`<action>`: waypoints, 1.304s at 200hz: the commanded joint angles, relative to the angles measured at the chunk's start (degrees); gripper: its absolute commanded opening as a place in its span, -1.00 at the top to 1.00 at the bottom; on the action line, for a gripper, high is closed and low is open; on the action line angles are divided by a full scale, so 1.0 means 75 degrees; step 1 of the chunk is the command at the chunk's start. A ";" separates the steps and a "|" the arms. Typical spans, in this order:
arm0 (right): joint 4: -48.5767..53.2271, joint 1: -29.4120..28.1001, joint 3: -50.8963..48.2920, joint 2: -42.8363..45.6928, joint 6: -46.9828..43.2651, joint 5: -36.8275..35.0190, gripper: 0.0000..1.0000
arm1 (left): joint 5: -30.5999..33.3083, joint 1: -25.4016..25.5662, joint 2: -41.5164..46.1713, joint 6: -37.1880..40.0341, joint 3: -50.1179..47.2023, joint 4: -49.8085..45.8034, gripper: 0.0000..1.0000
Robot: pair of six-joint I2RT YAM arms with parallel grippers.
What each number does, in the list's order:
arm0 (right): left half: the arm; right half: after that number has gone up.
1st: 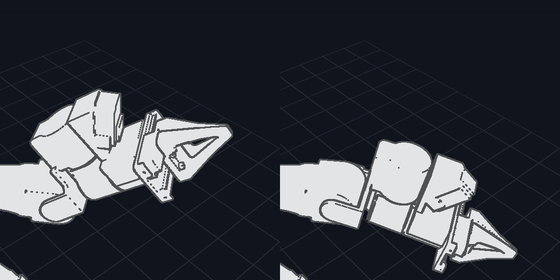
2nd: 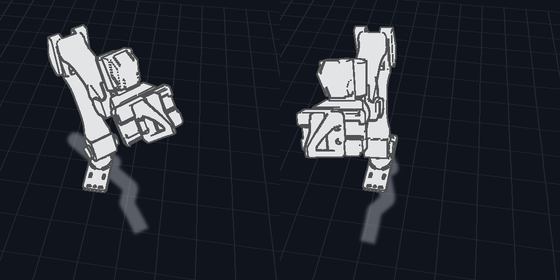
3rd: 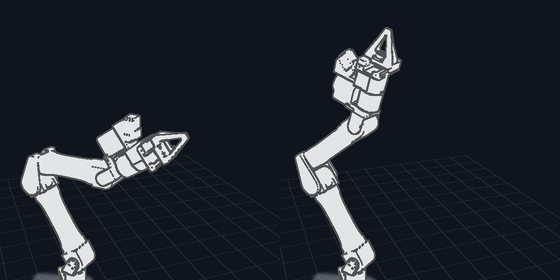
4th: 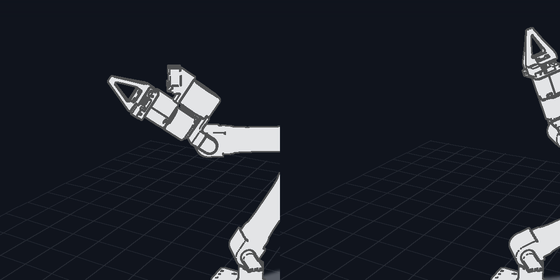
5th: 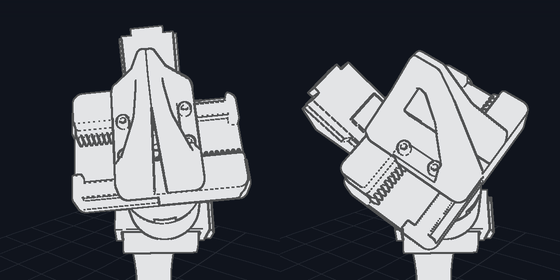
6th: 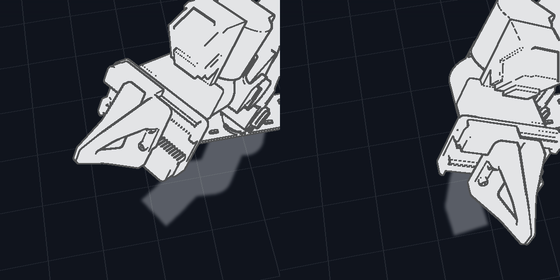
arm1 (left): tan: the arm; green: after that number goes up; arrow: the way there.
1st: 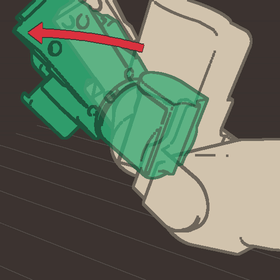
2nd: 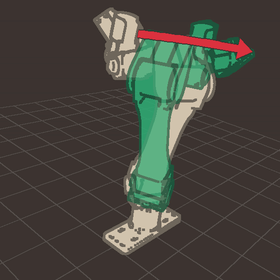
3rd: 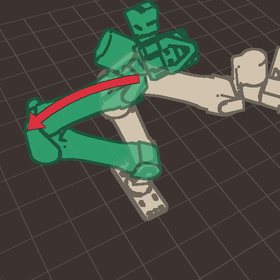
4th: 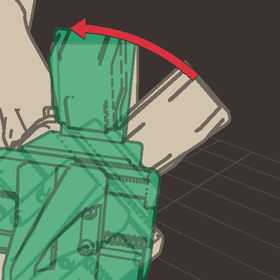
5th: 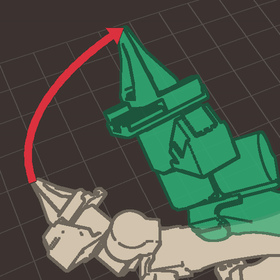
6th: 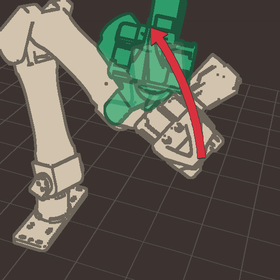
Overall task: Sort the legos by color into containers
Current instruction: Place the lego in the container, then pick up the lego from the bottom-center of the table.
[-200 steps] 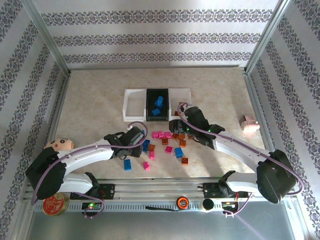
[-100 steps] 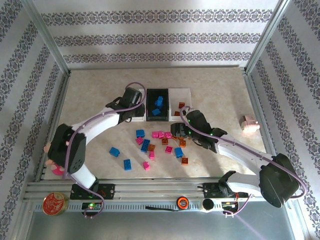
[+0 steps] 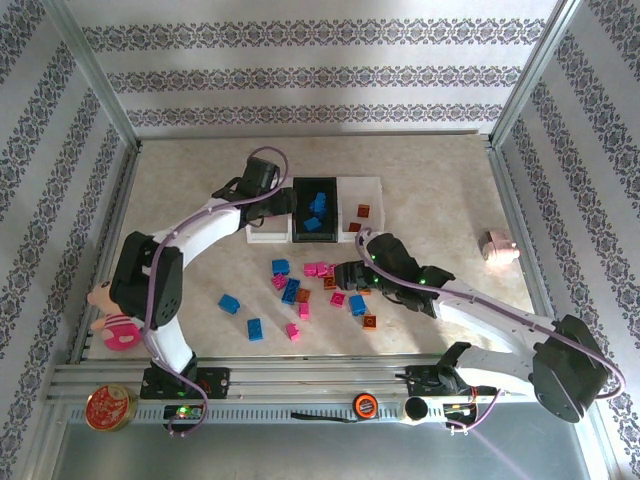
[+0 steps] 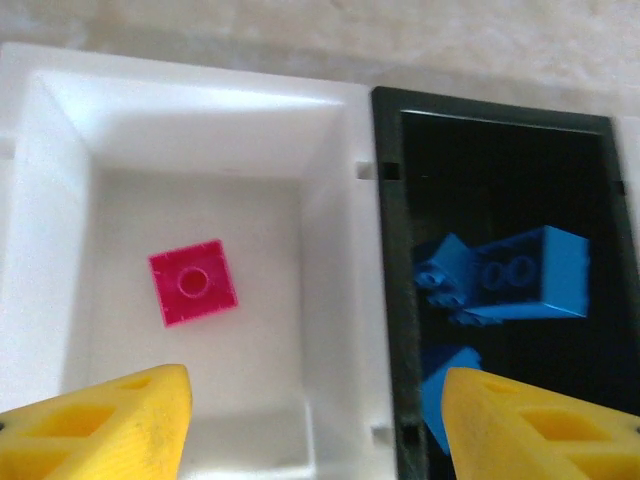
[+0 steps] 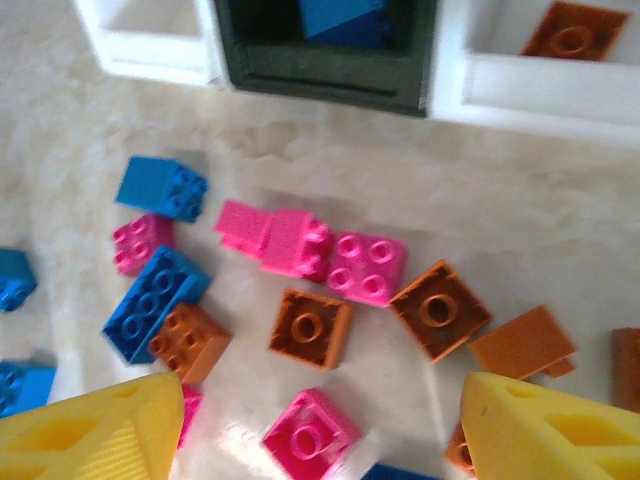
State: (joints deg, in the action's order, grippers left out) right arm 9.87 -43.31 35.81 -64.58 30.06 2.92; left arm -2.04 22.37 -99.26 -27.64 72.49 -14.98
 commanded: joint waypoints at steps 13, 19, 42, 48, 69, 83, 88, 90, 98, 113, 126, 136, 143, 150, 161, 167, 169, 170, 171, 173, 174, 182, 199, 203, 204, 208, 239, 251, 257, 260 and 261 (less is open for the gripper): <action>0.0232 -0.1154 0.0301 -0.0383 -0.0208 0.0293 -0.48 | -0.0337 -0.0078 0.1952 -0.0316 -0.0953 0.0609 -0.55; 0.0261 -0.1374 0.0418 -0.0579 -0.0233 0.0378 -0.48 | -0.0311 -0.0079 0.2331 -0.0334 -0.1173 0.0626 -0.59; 0.0466 -0.2233 0.0984 -0.1499 -0.0410 0.0573 -0.48 | -0.0072 -0.0088 0.3628 -0.0313 -0.1987 0.0513 -0.76; 0.0555 -0.2475 0.1130 -0.1744 -0.0468 0.0534 -0.48 | 0.0032 -0.0081 0.3958 -0.0311 -0.2178 0.0462 -0.83; 0.0758 -0.3208 0.1681 -0.2511 -0.0644 0.0434 -0.48 | 0.0352 -0.0087 0.5057 -0.0288 -0.2853 0.0302 -0.99; 0.0825 -0.3482 0.1981 -0.2903 -0.0686 0.0402 -0.47 | 0.0423 -0.0084 0.5570 -0.0235 -0.3067 0.0073 -0.99; 0.0890 -0.3550 0.2086 -0.3027 -0.0718 0.0371 -0.46 | 0.0483 -0.0095 0.5720 -0.0229 -0.3096 -0.0053 -0.99; 0.0923 -0.3564 0.2123 -0.3076 -0.0734 0.0352 -0.45 | 0.0498 -0.0090 0.5775 -0.0229 -0.3113 -0.0100 -0.99; 0.1052 -0.3633 0.2282 -0.3249 -0.0773 0.0242 -0.43 | 0.0580 -0.0090 0.5987 -0.0241 -0.3179 -0.0261 -0.99; 0.1191 -0.3679 0.2460 -0.3477 -0.0815 0.0140 -0.36 | 0.0681 -0.0091 0.6374 -0.0236 -0.3339 -0.0397 -0.99; 0.1235 -0.3681 0.2539 -0.3629 -0.0811 0.0128 -0.28 | 0.0767 -0.0089 0.6649 -0.0241 -0.3468 -0.0460 -0.99; 0.1294 -0.3671 0.2615 -0.3753 -0.0825 0.0137 -0.20 | 0.0825 -0.0091 0.6814 -0.0233 -0.3533 -0.0506 -0.99; 0.1314 -0.3682 0.2641 -0.3829 -0.0842 0.0148 -0.16 | 0.0847 -0.0094 0.6915 -0.0223 -0.3561 -0.0543 -0.99; 0.1332 -0.3674 0.2677 -0.3940 -0.0840 0.0150 -0.13 | 0.0877 -0.0093 0.6991 -0.0211 -0.3591 -0.0594 -0.99; 0.1372 -0.3674 0.2751 -0.4102 -0.0860 0.0147 -0.11 | 0.0902 -0.0098 0.7089 -0.0214 -0.3606 -0.0644 -0.99; 0.1402 -0.3679 0.2799 -0.4186 -0.0867 0.0134 -0.10 | 0.0924 -0.0078 0.7136 -0.0227 -0.3625 -0.0662 -0.99; 0.1414 -0.3682 0.2814 -0.4222 -0.0879 0.0123 -0.10 | 0.0928 -0.0089 0.7146 -0.0229 -0.3629 -0.0662 -0.99; 0.1426 -0.3682 0.2822 -0.4234 -0.0885 0.0113 -0.10 | 0.0922 -0.0088 0.7155 -0.0229 -0.3635 -0.0668 -0.99; 0.1426 -0.3688 0.2826 -0.4245 -0.0883 0.0114 -0.10 | 0.0920 -0.0088 0.7160 -0.0235 -0.3638 -0.0665 -0.99; 0.1435 -0.3684 0.2844 -0.4272 -0.0886 0.0103 -0.10 | 0.0921 -0.0088 0.7172 -0.0248 -0.3650 -0.0663 -0.99; 0.1437 -0.3683 0.2855 -0.4288 -0.0889 0.0103 -0.10 | 0.0925 -0.0094 0.7180 -0.0238 -0.3652 -0.0663 -0.99; 0.1444 -0.3685 0.2900 -0.4397 -0.0914 0.0082 -0.10 | 0.0908 -0.0099 0.7216 -0.0258 -0.3675 -0.0662 -0.99; 0.1561 -0.3697 0.3045 -0.4632 -0.0928 -0.0072 -0.08 | 0.0918 -0.0091 0.7282 -0.0321 -0.3703 -0.0674 -0.99; 0.1591 -0.3689 0.3087 -0.4690 -0.0934 -0.0134 -0.06 | 0.0917 -0.0091 0.7294 -0.0322 -0.3709 -0.0667 -0.99; 0.1596 -0.3686 0.3094 -0.4702 -0.0924 -0.0144 -0.06 | 0.0923 -0.0090 0.7300 -0.0322 -0.3705 -0.0665 -0.99; 0.1623 -0.3697 0.3113 -0.4749 -0.0918 -0.0192 -0.04 | 0.0934 -0.0099 0.7310 -0.0334 -0.3721 -0.0674 -0.99; 0.1535 -0.3637 0.3103 -0.4810 -0.0915 -0.0250 0.25 | 0.1031 -0.0089 0.7439 -0.0516 -0.3806 -0.0709 -0.99; 0.1429 -0.3591 0.3043 -0.4696 -0.0945 -0.0218 0.38 | 0.1052 -0.0097 0.7495 -0.0568 -0.3867 -0.0687 -0.99; 0.1373 -0.3569 0.3003 -0.4590 -0.1001 -0.0199 0.43 | 0.1046 -0.0087 0.7531 -0.0598 -0.3887 -0.0668 -0.99; 0.1351 -0.3555 0.2972 -0.4529 -0.1019 -0.0192 0.46 | 0.1058 -0.0098 0.7545 -0.0618 -0.3914 -0.0663 -0.99; 0.1336 -0.3554 0.2960 -0.4510 -0.1020 -0.0191 0.48 | 0.1058 -0.0099 0.7548 -0.0623 -0.3913 -0.0657 -0.99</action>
State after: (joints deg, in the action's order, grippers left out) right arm 20.34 -70.63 58.00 -100.12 23.57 2.46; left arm 4.60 22.35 -44.03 -30.68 44.29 -18.96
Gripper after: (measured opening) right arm 0.309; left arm 0.997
